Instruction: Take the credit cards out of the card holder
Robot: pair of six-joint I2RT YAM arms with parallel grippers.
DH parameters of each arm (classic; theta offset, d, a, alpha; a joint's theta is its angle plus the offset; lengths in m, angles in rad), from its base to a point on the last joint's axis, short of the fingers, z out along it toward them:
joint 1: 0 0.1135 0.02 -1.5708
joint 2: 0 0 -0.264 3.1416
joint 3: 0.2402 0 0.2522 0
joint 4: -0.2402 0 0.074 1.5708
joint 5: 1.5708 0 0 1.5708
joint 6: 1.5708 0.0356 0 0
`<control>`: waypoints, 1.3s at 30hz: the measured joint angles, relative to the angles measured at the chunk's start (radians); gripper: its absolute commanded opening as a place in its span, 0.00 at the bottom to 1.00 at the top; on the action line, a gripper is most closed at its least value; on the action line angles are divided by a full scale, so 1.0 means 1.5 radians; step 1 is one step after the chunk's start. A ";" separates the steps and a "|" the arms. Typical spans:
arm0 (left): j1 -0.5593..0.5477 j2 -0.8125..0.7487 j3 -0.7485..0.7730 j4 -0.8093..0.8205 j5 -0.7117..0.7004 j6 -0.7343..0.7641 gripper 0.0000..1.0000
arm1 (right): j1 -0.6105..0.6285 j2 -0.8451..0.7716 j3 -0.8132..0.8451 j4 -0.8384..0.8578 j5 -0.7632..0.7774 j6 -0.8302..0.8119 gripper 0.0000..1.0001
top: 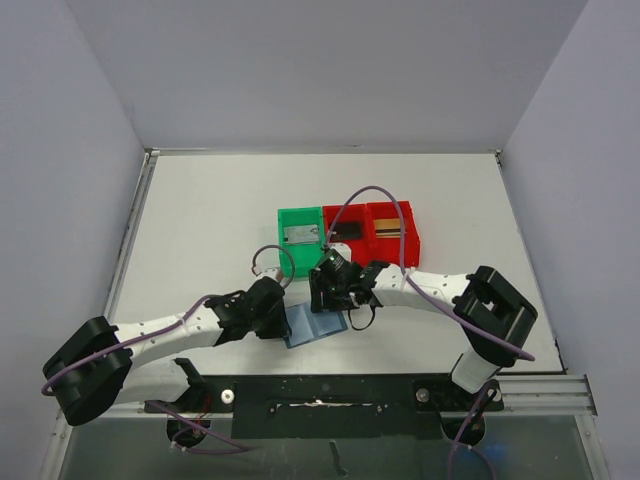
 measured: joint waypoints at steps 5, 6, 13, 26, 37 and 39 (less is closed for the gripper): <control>0.000 0.001 0.005 0.000 0.006 0.012 0.06 | 0.002 0.012 -0.003 0.002 -0.009 0.003 0.55; 0.000 0.002 0.005 0.000 0.007 0.013 0.08 | 0.004 0.017 -0.004 0.007 -0.010 0.004 0.54; 0.000 0.004 0.005 0.005 0.015 0.007 0.36 | 0.009 0.018 -0.016 0.045 -0.026 0.008 0.46; -0.001 0.004 0.002 0.021 0.015 -0.023 0.16 | 0.010 -0.010 -0.065 0.099 -0.034 0.048 0.42; -0.001 0.033 0.068 0.009 0.024 0.061 0.51 | 0.011 -0.167 -0.113 -0.002 0.054 0.091 0.73; -0.002 0.027 0.084 -0.008 0.015 0.070 0.63 | 0.001 -0.203 -0.113 -0.023 0.082 0.090 0.83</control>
